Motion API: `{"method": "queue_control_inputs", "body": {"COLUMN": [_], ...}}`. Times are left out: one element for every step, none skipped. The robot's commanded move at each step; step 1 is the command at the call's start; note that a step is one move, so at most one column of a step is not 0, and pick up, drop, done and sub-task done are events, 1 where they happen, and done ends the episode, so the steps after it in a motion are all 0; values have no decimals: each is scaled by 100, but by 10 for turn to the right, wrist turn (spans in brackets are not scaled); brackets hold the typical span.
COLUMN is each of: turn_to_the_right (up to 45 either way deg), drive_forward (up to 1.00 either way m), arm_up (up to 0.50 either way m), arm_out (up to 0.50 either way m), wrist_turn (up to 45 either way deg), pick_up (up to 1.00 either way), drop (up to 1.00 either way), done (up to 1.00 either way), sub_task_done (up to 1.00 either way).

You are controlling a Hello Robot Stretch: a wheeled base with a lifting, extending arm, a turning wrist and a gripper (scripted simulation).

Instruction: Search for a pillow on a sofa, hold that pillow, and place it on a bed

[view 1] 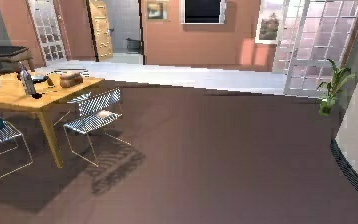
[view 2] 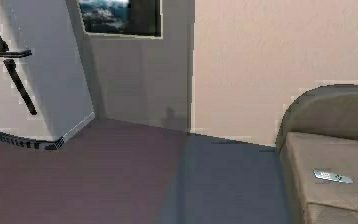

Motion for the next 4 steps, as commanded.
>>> {"method": "queue_control_inputs", "body": {"turn_to_the_right": [90,0,450,450], "drive_forward": [0,5,0,0], "arm_up": [0,0,0,0], "arm_out": [0,0,0,0], "wrist_turn": [0,0,0,0], "pick_up": [0,0,0,0], "drop": [0,0,0,0], "done": [0,0,0,0], "sub_task_done": [0,0,0,0]}}
